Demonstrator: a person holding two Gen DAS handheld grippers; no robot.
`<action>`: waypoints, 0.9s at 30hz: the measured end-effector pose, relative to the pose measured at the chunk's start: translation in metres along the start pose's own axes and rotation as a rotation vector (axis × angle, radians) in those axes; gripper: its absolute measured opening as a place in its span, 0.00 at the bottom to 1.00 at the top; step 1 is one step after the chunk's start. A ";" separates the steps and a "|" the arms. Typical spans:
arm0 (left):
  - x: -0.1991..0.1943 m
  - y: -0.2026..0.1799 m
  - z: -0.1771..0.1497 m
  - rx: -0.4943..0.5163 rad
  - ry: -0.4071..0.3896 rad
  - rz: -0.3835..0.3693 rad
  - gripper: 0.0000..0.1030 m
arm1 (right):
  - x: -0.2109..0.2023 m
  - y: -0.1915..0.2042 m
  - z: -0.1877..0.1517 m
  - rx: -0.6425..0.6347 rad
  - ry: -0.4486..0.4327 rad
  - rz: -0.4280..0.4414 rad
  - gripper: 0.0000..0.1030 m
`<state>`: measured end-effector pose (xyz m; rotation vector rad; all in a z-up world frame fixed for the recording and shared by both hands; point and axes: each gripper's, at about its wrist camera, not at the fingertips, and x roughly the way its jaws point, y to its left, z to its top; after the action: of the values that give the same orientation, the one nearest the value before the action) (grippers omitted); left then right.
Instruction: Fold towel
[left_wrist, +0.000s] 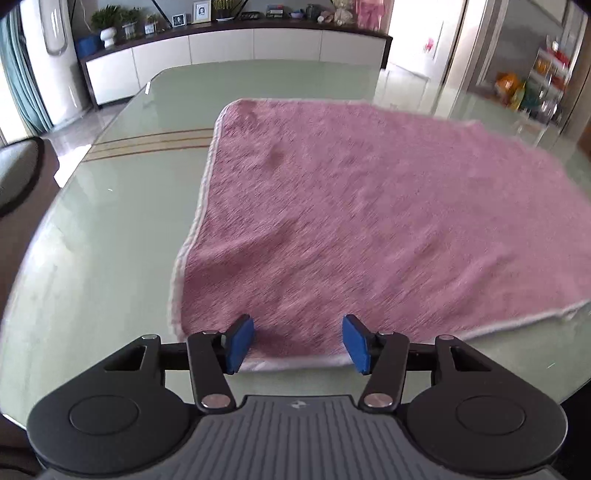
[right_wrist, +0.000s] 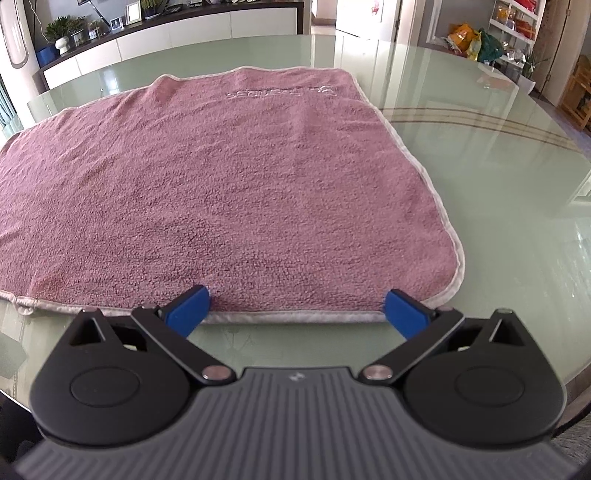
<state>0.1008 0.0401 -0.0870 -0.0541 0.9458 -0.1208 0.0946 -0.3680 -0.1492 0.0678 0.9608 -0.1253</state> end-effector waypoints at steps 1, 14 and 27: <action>-0.001 -0.002 0.006 0.002 -0.012 -0.004 0.56 | 0.000 0.000 0.001 0.001 0.006 -0.001 1.00; 0.052 -0.013 0.093 0.080 -0.078 0.069 0.60 | -0.006 0.015 0.080 -0.099 -0.144 0.173 1.00; 0.123 -0.018 0.157 0.116 -0.101 0.149 0.61 | 0.110 0.036 0.205 -0.018 -0.104 0.223 1.00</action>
<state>0.2982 0.0053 -0.0924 0.1158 0.8374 -0.0345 0.3283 -0.3641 -0.1218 0.1496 0.8446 0.0844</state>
